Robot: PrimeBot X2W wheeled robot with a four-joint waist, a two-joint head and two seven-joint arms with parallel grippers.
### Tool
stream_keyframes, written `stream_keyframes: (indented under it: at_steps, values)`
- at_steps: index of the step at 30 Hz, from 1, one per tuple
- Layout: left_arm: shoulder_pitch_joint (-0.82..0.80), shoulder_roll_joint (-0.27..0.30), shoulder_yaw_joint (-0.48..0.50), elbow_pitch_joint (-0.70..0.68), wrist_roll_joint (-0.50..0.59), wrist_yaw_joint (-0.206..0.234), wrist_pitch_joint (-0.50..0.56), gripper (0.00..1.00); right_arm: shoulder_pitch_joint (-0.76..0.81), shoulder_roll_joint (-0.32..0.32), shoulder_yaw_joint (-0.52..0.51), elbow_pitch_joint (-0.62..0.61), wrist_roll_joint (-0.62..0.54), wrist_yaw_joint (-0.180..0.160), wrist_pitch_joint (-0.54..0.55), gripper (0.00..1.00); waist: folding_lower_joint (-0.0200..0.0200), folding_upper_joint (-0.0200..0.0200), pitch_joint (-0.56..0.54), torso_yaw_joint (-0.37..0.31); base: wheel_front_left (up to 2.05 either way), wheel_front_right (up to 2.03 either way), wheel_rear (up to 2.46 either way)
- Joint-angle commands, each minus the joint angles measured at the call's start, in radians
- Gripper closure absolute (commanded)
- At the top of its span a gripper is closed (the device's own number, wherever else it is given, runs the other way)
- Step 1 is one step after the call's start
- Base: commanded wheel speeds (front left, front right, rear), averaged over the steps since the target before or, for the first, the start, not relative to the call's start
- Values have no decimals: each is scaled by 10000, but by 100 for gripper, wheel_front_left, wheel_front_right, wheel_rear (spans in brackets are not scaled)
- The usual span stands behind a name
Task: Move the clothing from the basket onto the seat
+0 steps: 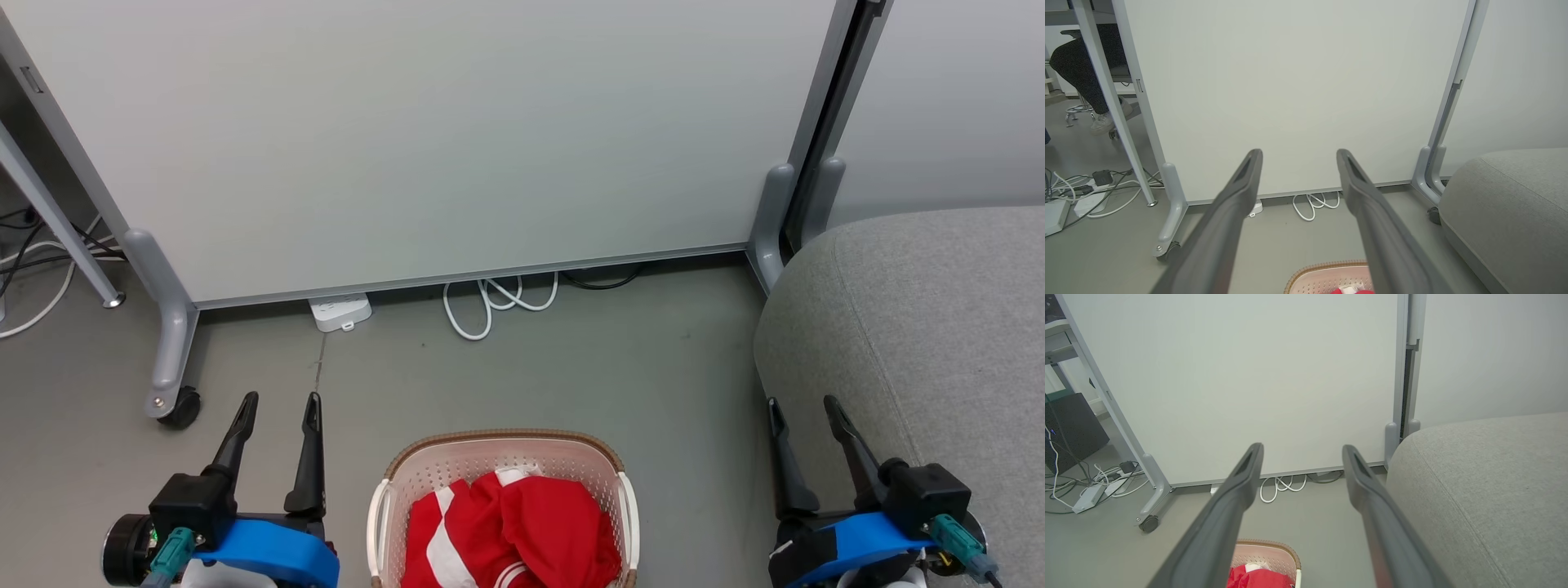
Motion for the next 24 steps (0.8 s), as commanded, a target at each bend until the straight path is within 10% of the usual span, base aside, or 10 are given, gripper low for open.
stream_keyframes:
  at_steps: [1, 24]
  values:
    - [36, -8, 33, 8, 200, -52, -93, 0, -38, -41, 23, -15, -199, -3, -87, 0, 0, 0, -8, 7, 0, 0, 0]
    - [-27, -208, 401, 673, 794, -126, -265, 0, 149, -42, -103, 41, -955, -3, -254, 0, 0, 0, -199, 101, 0, 0, 0]
